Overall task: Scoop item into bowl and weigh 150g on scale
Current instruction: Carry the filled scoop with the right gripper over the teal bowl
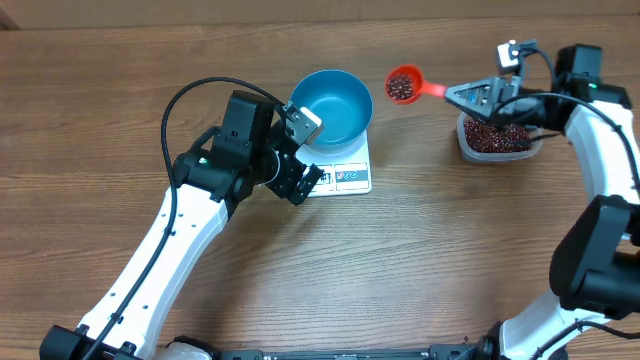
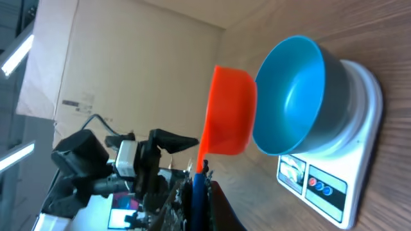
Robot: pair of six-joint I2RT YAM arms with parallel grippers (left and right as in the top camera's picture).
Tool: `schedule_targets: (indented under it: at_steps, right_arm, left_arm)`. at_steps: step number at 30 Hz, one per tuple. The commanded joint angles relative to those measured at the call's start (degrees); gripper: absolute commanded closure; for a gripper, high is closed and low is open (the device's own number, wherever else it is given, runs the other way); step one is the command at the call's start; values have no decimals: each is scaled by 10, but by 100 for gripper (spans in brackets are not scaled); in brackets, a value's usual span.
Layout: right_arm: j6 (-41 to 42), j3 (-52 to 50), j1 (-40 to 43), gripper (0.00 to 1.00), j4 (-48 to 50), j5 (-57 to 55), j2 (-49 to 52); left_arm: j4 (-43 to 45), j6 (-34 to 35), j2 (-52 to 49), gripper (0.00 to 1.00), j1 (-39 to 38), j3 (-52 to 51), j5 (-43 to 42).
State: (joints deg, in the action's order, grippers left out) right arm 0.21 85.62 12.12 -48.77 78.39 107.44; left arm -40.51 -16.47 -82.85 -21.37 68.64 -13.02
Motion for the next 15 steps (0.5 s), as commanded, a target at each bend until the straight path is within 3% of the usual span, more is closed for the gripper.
schedule_targets:
  at_steps: [1, 6, 15]
  right_arm:
    - [107, 2, -34, 96, 57, -31, 0]
    - [183, 2, -79, 96, 140, -98, 0]
    - [195, 3, -166, 96, 156, -297, 0]
  left_arm:
    - [2, -2, 1, 1, 1, 12, 3]
    - [2, -2, 1, 0, 1, 12, 3]
    - [2, -2, 1, 1, 1, 12, 3]
